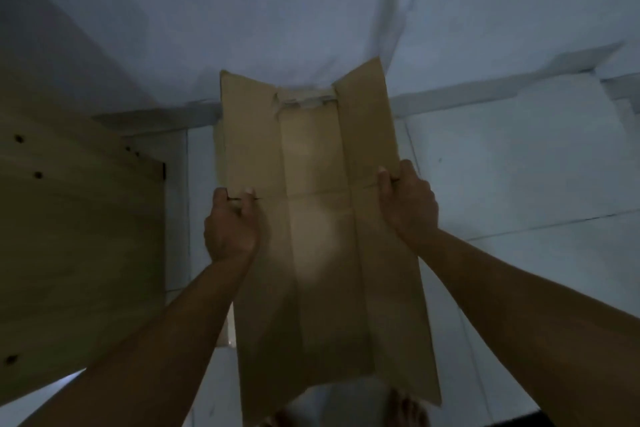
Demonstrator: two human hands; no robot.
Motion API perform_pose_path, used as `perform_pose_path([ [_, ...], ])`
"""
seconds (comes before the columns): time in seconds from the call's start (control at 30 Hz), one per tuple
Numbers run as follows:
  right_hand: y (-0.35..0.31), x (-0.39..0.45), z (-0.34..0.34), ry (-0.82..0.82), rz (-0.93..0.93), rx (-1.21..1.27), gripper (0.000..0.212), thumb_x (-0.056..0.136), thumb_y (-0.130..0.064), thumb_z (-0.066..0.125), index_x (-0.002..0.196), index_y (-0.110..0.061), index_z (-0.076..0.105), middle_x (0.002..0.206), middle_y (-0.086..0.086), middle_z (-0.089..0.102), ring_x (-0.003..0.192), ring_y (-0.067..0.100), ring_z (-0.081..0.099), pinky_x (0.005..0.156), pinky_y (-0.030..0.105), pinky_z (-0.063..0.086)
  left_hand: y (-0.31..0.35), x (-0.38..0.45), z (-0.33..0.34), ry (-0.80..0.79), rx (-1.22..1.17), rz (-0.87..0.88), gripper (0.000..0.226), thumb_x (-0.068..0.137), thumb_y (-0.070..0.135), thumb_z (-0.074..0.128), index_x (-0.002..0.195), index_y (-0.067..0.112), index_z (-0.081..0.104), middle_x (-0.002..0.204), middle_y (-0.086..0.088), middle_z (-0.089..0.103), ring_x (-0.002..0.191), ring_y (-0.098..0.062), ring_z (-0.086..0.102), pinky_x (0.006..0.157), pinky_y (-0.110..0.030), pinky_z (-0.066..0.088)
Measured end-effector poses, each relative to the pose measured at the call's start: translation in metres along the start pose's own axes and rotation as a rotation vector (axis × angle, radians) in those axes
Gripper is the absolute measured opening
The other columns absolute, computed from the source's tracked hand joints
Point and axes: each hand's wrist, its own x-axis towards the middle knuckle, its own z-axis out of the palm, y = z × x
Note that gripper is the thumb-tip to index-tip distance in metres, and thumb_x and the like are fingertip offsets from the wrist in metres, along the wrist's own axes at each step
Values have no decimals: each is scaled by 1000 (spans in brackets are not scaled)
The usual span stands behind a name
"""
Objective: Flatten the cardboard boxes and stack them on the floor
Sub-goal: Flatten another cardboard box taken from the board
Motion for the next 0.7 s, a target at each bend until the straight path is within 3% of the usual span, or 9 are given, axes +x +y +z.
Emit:
perform_pose_path([
  [0.13,29,34,60,-40,-13,6,37,101,-54,39,100,-18,47,87,2,58,78,25,57,69,36,45,-44,21,52,-21,-16,-25,40,99,45,50,105,6,55,90,-3,63,91,-30,63,74,-32,43],
  [0.3,48,67,103,-41,-33,-50,42,100,-58,38,104,-17,49,93,5,59,82,26,58,73,38,47,-75,47,93,-17,31,-62,51,98,45,51,128,4,52,119,-19,65,113,-38,59,89,-39,45],
  [0.57,41,99,135,79,-113,-104,53,98,-61,40,113,-12,50,100,9,62,81,26,58,71,36,44,-104,87,106,78,133,-60,55,96,51,48,126,6,52,116,-18,64,107,-38,61,86,-40,46],
  [0.63,37,98,141,109,-140,-163,54,98,-55,47,130,-12,45,124,13,57,104,31,58,82,41,45,-106,91,112,80,179,-42,56,96,49,49,135,8,46,131,-18,55,119,-38,54,95,-45,43],
  [0.7,38,92,151,85,-242,-246,65,99,-50,47,149,-12,32,154,18,34,137,36,38,108,51,35,-107,86,117,91,311,101,58,98,40,48,148,14,34,153,-19,31,138,-37,34,108,-51,33],
])
